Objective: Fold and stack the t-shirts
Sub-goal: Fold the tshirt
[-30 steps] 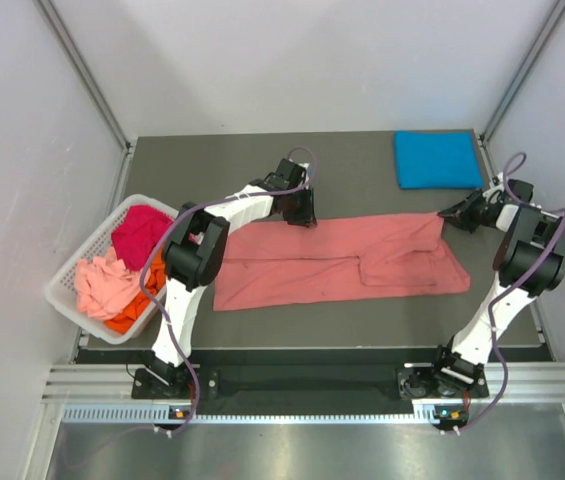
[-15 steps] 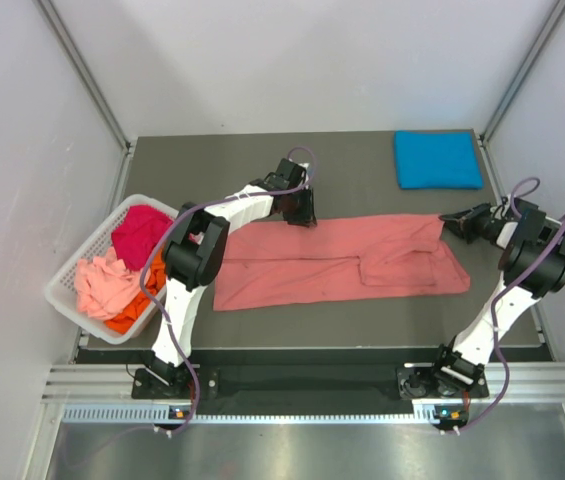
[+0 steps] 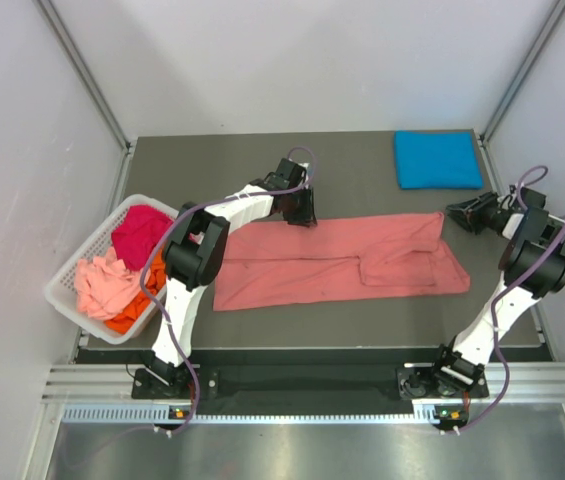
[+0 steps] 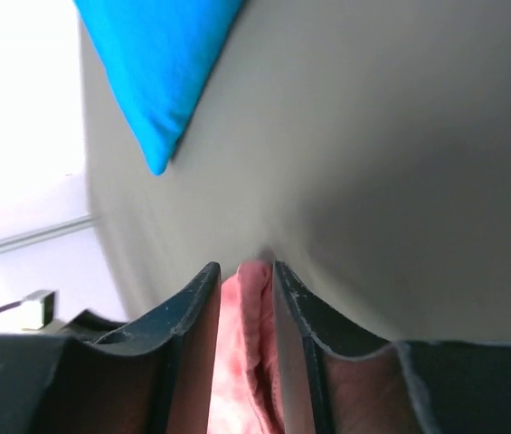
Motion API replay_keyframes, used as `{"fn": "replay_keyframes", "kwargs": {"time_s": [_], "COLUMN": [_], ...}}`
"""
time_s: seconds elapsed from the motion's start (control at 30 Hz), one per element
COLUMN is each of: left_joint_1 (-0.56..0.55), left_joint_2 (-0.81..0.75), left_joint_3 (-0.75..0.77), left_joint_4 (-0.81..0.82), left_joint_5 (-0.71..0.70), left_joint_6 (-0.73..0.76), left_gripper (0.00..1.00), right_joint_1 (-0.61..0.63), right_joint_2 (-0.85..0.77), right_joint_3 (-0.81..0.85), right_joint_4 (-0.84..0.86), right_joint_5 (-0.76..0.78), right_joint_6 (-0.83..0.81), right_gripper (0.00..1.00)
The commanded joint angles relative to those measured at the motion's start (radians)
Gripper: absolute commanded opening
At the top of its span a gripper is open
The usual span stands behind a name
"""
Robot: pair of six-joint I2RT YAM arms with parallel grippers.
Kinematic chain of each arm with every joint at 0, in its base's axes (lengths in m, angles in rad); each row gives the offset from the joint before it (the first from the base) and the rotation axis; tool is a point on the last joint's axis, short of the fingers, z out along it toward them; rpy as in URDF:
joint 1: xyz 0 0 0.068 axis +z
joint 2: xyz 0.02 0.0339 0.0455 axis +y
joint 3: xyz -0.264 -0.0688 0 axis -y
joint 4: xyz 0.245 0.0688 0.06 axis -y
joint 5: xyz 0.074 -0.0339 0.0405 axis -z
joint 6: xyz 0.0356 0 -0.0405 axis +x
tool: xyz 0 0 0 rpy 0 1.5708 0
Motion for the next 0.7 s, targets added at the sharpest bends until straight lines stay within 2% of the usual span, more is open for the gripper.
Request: {"fn": "replay_keyframes", "kwargs": {"time_s": [0.0,0.4,0.67], "left_joint_1": [0.001,0.000,0.000], "left_joint_2": [0.090,0.091,0.094], "left_joint_3": [-0.022,-0.018,-0.018], "left_joint_4": [-0.043,-0.037,-0.034], "left_joint_5": [-0.035,-0.022,-0.017], "left_joint_6": [0.013,0.008,0.006], "left_gripper": [0.33,0.33,0.33], "right_joint_1": [0.021,0.124,0.208], "right_joint_2": [0.003,0.008,0.073], "right_joint_3": [0.088,0.266,0.430], "right_joint_4": [-0.125,-0.428,-0.644], "right_joint_5": [0.081,0.290,0.434], "right_joint_6": [-0.155,-0.428,-0.577], "right_gripper": [0.31,0.38,0.39]}}
